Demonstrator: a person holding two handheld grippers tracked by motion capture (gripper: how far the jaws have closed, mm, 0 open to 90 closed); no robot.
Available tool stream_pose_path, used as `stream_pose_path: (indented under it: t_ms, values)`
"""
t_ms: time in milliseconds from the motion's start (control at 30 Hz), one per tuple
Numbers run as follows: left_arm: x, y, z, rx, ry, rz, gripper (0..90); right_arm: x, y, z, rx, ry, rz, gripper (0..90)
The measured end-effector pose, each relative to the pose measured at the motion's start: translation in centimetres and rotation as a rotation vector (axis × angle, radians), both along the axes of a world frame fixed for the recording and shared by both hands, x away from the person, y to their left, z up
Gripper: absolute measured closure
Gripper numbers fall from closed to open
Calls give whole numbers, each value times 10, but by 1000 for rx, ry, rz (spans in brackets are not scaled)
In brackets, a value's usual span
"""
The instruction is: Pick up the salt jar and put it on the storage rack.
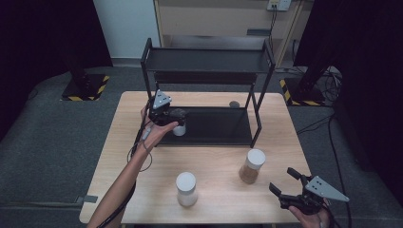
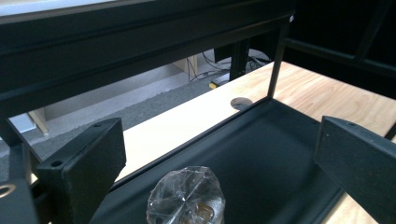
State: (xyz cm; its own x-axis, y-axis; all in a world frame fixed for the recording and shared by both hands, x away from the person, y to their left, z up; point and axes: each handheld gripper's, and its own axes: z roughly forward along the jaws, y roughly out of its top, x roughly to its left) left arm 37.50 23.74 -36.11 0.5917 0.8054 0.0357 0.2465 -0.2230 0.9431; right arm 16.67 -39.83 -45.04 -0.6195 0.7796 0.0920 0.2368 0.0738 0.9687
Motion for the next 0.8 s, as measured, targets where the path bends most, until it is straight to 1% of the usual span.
stream_pose_path:
  t_ms: [67,133,167,233,267,333,500,567,600,667,733,800]
  values:
    - [-4,4,4,1,-7,-13,9,0,0,0,1,2,0,75]
    - [-9,9,7,-8,-11,-29,9,0,0,0,1,3,0,75]
    - [-14,13,10,-18,-10,-46,9,0,0,0,0,3,0,75]
    - [-16,15,11,-18,-10,-55,7,0,1,0,-1,3,0,74]
    - [-21,19,14,-20,-10,-69,6,0,1,0,-1,5,-1,75]
    - [-24,22,17,-31,-5,-85,3,0,1,0,-3,4,0,74]
    - [-32,26,23,-36,-7,-115,1,1,1,0,-5,3,1,74]
    - [-38,29,26,-41,-11,-135,0,1,1,0,-5,2,2,74]
    - [-38,29,26,-41,-11,-135,0,1,1,0,-5,2,2,74]
    - [-43,30,27,-41,-17,-146,0,1,1,0,-5,5,4,74]
    - [-48,32,26,-52,-12,-159,0,1,1,0,-6,4,5,74]
    - [-53,33,26,-48,-15,-169,0,1,1,0,-6,4,4,74]
